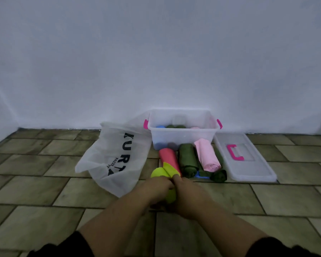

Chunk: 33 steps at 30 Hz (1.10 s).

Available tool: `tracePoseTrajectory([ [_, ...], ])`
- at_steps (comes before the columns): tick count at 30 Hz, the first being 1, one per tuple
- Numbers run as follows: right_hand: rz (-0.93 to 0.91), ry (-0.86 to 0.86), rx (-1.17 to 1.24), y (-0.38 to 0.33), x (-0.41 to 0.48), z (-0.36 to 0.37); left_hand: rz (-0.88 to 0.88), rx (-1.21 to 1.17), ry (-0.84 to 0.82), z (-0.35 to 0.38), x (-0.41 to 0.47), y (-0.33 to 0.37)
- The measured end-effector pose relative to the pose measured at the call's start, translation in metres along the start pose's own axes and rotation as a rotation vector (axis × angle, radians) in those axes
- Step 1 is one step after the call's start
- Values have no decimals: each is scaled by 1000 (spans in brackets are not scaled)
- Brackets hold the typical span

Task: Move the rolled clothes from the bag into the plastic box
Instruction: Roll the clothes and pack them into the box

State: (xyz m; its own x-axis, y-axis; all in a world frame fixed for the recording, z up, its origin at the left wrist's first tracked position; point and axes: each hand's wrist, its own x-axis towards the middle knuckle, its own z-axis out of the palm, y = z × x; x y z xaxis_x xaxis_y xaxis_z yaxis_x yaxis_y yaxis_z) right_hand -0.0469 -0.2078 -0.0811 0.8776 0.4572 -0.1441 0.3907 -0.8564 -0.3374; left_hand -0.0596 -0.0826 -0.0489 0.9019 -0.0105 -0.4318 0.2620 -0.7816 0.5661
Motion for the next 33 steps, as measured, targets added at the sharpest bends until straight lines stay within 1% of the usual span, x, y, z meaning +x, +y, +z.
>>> tracePoseTrajectory([
  [2, 1, 63, -17, -1, -7, 6, -1, -51, 77, -6, -10, 0],
  [3, -5, 53, -15, 0, -10, 5, 16, -29, 173, -9, -13, 0],
  [4, -23, 20, -15, 4, -12, 3, 58, 31, 262, -13, -16, 0],
  [5, -46, -26, -26, 8, -14, -1, 99, 80, 317, -15, -18, 0],
  [6, -61, -75, -43, 12, -16, -5, 139, 123, 327, -17, -20, -1],
  [7, -68, -111, -59, 17, -18, -9, 171, 175, 285, -16, -20, -2],
  [9, -58, -112, -58, 26, -21, -12, 201, 304, 109, -9, -16, -4],
  [11, -44, -30, -56, 34, -27, -12, 191, 380, -51, 1, -12, -4],
  [12, -57, 35, -71, 35, -30, -11, 180, 383, -86, 5, -10, -4],
  [15, -164, 223, -100, 32, -42, -6, 194, 355, -78, 14, -5, -8],
  [17, -217, 257, -118, 27, -48, 0, 229, 263, 21, 16, -5, -11],
  [19, -228, 255, -168, 22, -49, 5, 252, 77, 139, 17, -4, -16],
  [20, -225, 245, -195, 21, -48, 8, 262, -7, 167, 17, -4, -18],
  [22, -220, 203, -241, 17, -47, 13, 255, -58, 116, 18, -2, -22],
  [24, -208, 134, -251, 13, -46, 19, 191, -56, 20, 20, -2, -25],
  [26, -204, 87, -229, 10, -44, 20, 131, -96, -38, 22, -2, -27],
  [30, -243, 35, -184, 9, -43, 13, 104, -126, -69, 21, 1, -29],
  [33, -253, 6, -105, 8, -43, 10, 96, -133, -87, 19, 4, -28],
])
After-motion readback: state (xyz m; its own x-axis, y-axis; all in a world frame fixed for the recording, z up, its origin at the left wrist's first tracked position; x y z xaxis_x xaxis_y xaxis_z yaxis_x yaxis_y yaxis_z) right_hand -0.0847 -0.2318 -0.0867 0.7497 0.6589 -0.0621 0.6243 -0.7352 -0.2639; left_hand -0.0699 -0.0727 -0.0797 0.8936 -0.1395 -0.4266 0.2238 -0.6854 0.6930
